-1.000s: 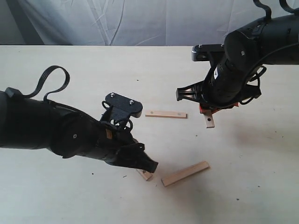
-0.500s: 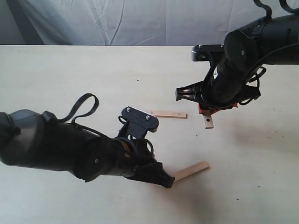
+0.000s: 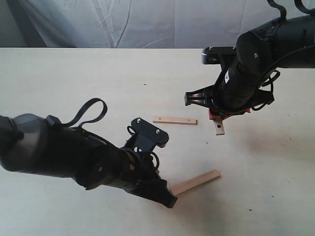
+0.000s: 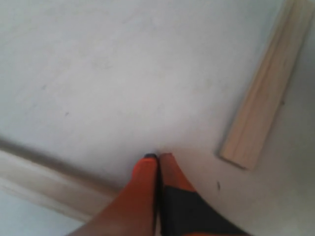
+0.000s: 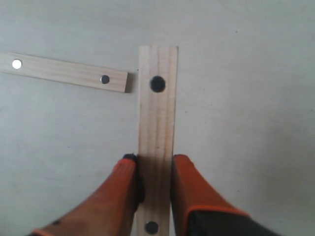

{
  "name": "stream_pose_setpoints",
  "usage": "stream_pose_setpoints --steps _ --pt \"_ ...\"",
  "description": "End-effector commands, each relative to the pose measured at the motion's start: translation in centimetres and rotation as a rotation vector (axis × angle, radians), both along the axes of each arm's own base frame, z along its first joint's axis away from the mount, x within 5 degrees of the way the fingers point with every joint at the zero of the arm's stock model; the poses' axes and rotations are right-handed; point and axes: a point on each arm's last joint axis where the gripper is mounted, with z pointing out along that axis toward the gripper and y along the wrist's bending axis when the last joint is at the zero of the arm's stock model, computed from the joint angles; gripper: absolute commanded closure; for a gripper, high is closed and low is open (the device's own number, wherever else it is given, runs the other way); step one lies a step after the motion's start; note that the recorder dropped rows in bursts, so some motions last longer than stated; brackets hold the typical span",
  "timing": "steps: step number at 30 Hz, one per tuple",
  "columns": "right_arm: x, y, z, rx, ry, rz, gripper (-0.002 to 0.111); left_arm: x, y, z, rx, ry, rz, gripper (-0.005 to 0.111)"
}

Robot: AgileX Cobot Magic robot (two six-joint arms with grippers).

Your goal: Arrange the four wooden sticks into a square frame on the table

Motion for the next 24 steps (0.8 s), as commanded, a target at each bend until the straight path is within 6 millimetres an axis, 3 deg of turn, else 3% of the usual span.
stream_pose_setpoints --steps 1,10,20,24 --pt "0.2 -0.1 0.2 0.006 -0.007 -0.003 0.108 -0.3 0.8 0.9 0.026 0.029 -0.018 0.107" --pt "-0.1 0.3 0.2 0.045 0.020 -0.016 0.108 -0.5 1.0 1.6 0.060 0.009 -0.082 0.107" --pt "-0.2 0.4 0.2 0.063 0.028 0.000 0.108 0.2 0.6 2.1 -0.043 -0.026 0.048 0.107" --pt "-0.2 0.4 0.2 0.061 0.035 -0.001 0.108 0.0 0.8 1.4 -0.002 0.011 0.034 0.107"
